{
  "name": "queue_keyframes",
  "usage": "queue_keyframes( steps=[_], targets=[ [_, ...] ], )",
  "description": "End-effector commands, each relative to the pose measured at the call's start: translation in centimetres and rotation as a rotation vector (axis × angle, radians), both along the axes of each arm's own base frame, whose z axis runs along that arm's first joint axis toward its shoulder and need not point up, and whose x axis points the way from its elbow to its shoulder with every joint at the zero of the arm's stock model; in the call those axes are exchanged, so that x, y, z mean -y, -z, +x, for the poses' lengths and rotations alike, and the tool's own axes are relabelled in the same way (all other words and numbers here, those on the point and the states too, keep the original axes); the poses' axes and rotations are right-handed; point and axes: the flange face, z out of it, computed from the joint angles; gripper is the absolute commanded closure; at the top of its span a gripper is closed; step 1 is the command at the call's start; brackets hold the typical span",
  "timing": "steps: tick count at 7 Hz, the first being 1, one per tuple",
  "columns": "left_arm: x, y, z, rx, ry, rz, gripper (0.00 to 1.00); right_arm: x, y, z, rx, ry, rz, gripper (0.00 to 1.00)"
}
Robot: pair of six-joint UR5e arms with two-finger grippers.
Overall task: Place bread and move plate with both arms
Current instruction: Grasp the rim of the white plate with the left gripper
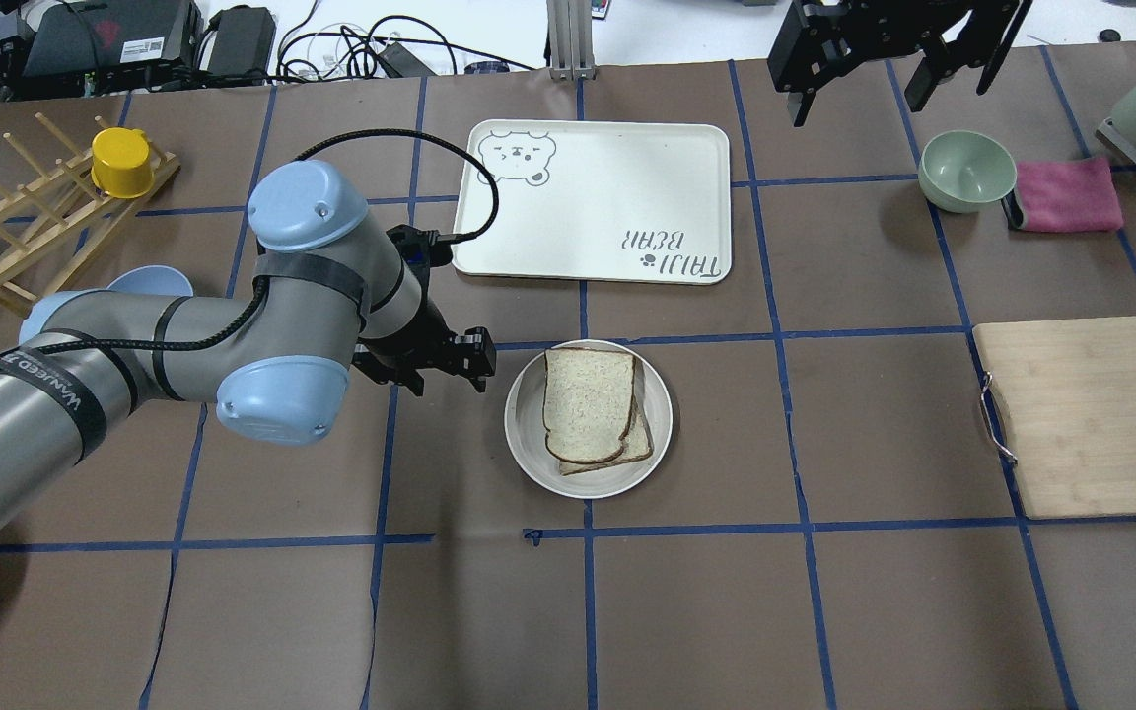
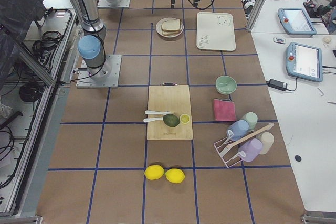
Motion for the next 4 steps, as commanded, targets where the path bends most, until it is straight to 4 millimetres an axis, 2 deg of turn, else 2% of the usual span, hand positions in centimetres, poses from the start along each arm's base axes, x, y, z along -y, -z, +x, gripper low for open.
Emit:
queue_keyframes(
  steps=[1, 4],
  targets=[
    [-0.1, 2.6, -0.8, -0.024, -0.03, 0.057, 0.31, 0.3, 0.1, -0.1, 0.005, 0.006, -0.006, 0.0],
    [0.2, 5.1, -2.4, -0.058, -0.013, 0.081, 0.32, 0.0, 1.7, -0.7, 0.008, 0.02, 0.019, 0.0]
  ],
)
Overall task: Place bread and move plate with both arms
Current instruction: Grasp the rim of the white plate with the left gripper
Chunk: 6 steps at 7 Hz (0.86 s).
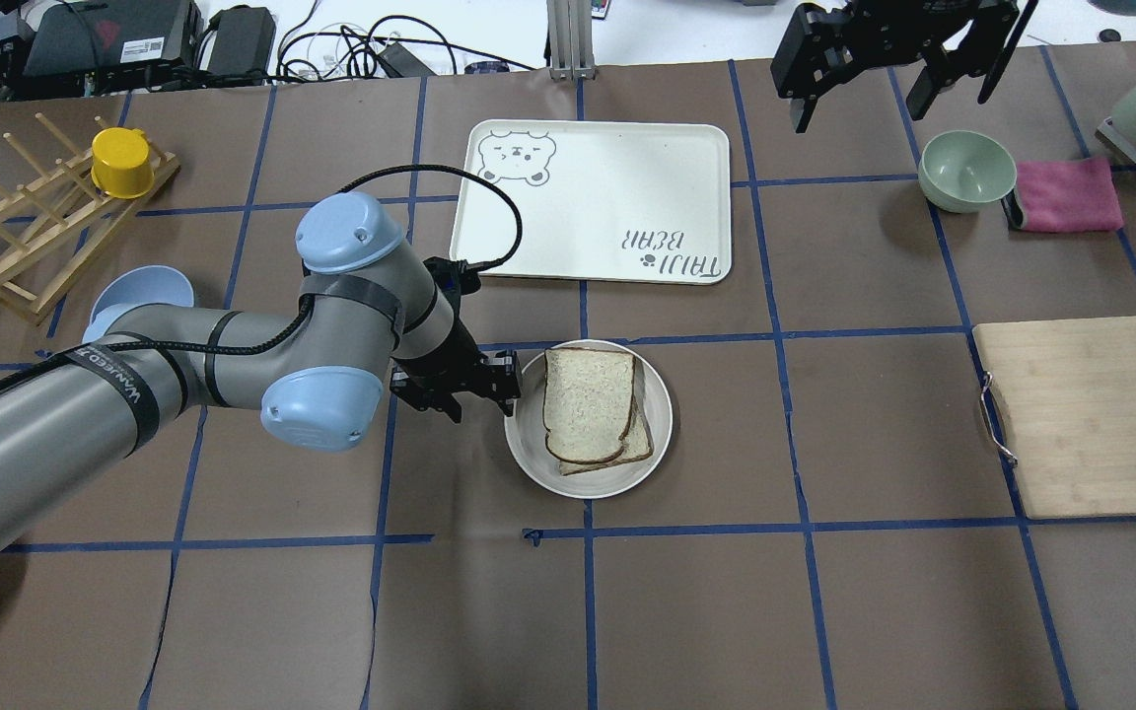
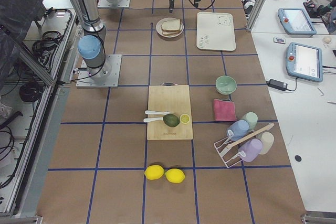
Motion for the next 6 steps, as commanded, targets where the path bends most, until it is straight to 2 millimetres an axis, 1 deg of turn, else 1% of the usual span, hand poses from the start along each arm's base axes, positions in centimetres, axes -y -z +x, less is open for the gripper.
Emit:
queue_keyframes(
  steps=[1, 2, 3, 4, 6],
  targets=[
    [0.3, 1.6, -0.7, -0.019, 0.006, 0.008, 0.32, 0.0, 0.5, -0.1, 0.001, 0.001, -0.005, 0.0],
    [0.4, 2.2, -1.1, -0.051, -0.016, 0.023, 0.4, 0.0, 0.5, -0.1, 0.001, 0.001, -0.005, 0.0],
    [0.6, 2.7, -1.1, -0.05, -0.045, 0.038, 0.81, 0.0, 0.5, -0.1, 0.001, 0.001, -0.003, 0.0],
    [0.6, 2.8, -1.1, -0.048, -0.046, 0.038, 1.0, -0.1, 0.5, 0.0, 0.001, 0.0, -0.003, 0.0],
    [0.8, 2.2, -1.1, -0.046, -0.071, 0.029, 1.0, -0.1, 0.6, 0.1, 0.001, -0.005, 0.001, 0.0]
  ],
)
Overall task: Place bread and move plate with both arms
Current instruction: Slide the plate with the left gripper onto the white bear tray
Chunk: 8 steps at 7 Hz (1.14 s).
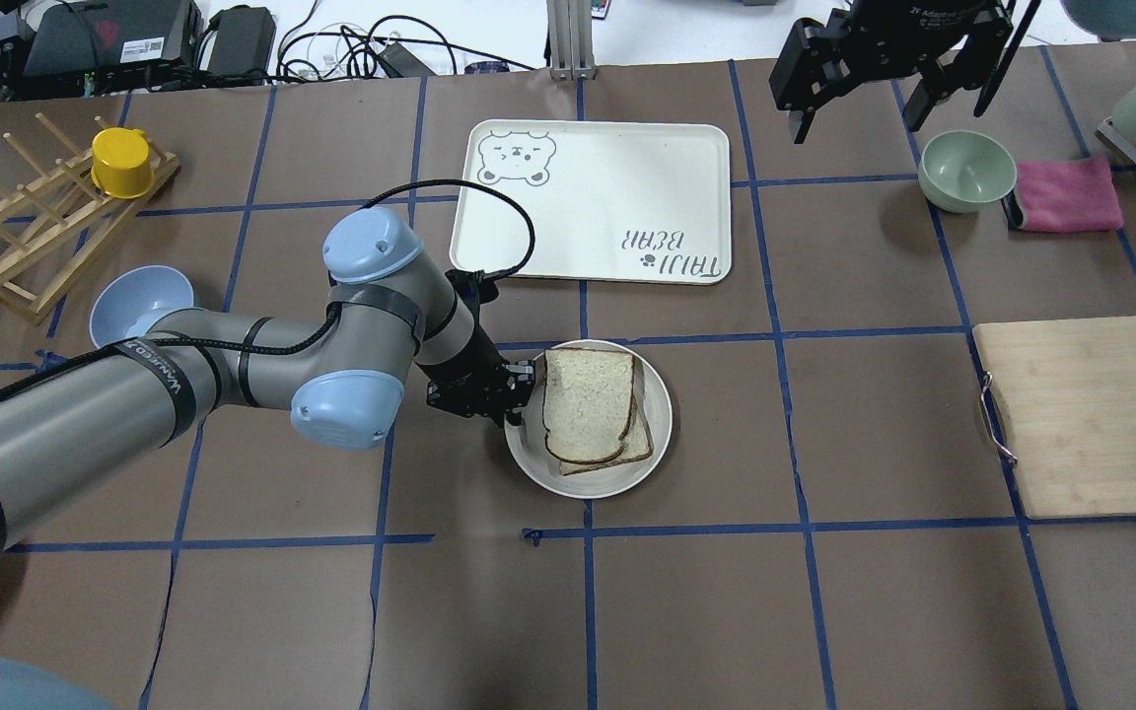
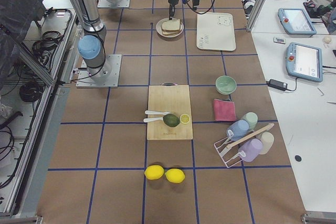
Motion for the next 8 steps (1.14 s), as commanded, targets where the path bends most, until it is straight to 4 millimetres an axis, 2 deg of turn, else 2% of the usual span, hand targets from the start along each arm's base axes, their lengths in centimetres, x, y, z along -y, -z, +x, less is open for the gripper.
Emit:
queue_keyframes(
  steps=[1, 3, 5, 6, 7, 8],
  targets=[
    [0.8, -1.6, -0.1, -0.004, -0.03, -0.032, 1.0, 0.0, 0.1, 0.1, 0.001, -0.002, 0.002, 0.0],
    [4.2, -6.2, -0.2, -0.006, -0.055, -0.069, 1.0, -0.1, 0.1, 0.2, 0.001, -0.004, 0.002, 0.0],
    [6.6, -9.6, 1.2, 0.002, -0.073, -0.049, 1.0, -0.1, 0.1, 0.2, 0.001, -0.004, 0.002, 0.0],
    [8.9, -9.9, 2.6, -0.001, -0.086, -0.067, 1.0, -0.1, 0.1, 0.1, 0.0, -0.004, 0.002, 0.0],
    [11.2, -10.8, 3.0, -0.016, -0.001, -0.122, 1.0, 0.0, 0.0, 0.2, 0.001, -0.004, 0.001, 0.0],
    [14.1, -10.7, 3.2, -0.02, 0.043, -0.154, 1.0, 0.0, 0.0, 0.1, 0.001, -0.002, 0.001, 0.0]
  ],
)
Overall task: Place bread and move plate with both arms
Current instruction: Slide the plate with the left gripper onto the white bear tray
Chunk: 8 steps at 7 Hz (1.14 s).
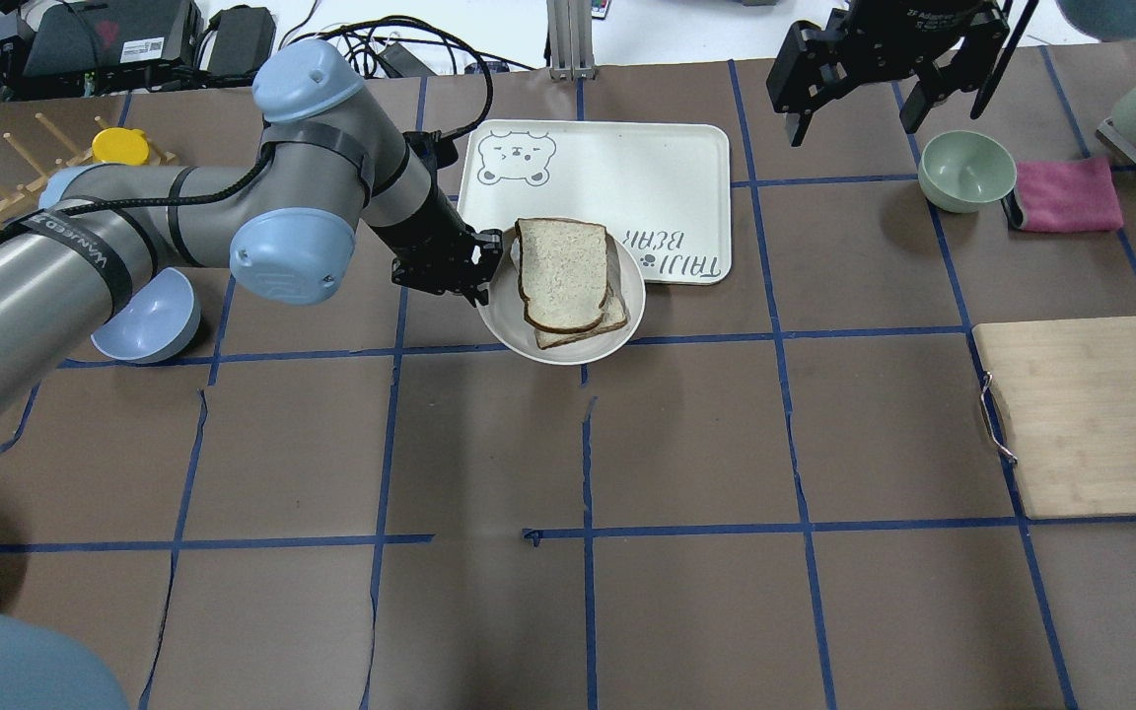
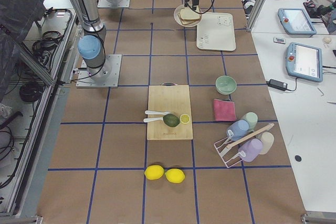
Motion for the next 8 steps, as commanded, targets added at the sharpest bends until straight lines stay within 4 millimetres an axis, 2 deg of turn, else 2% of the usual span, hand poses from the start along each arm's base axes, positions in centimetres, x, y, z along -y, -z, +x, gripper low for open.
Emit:
queue_keyframes(
  steps=[1, 3, 4, 6, 7, 8],
  targets=[
    [6.7, 0.6, 0.3, -0.009, 0.058, -0.06, 1.0, 0.0, 0.0, -0.1, -0.001, 0.001, 0.001, 0.0],
    [12.6, 2.6, -0.3, -0.023, 0.108, -0.104, 1.0, 0.0, 0.0, -0.1, 0.0, 0.001, 0.001, 0.0],
    [14.5, 4.9, -0.8, -0.065, 0.12, -0.098, 1.0, 0.0, 0.0, -0.1, -0.001, 0.001, 0.001, 0.0],
    [16.1, 9.1, -1.2, -0.075, 0.119, -0.077, 1.0, 0.0, 0.0, -0.1, -0.001, 0.001, 0.001, 0.0],
    [16.4, 9.8, -1.3, -0.078, 0.122, -0.079, 1.0, 0.0, 0.0, -0.1, -0.001, 0.001, 0.001, 0.0],
    [16.3, 9.9, -1.6, -0.086, 0.128, -0.076, 0.31, 0.0, 0.0, -0.1, -0.001, 0.001, 0.001, 0.0]
  ],
)
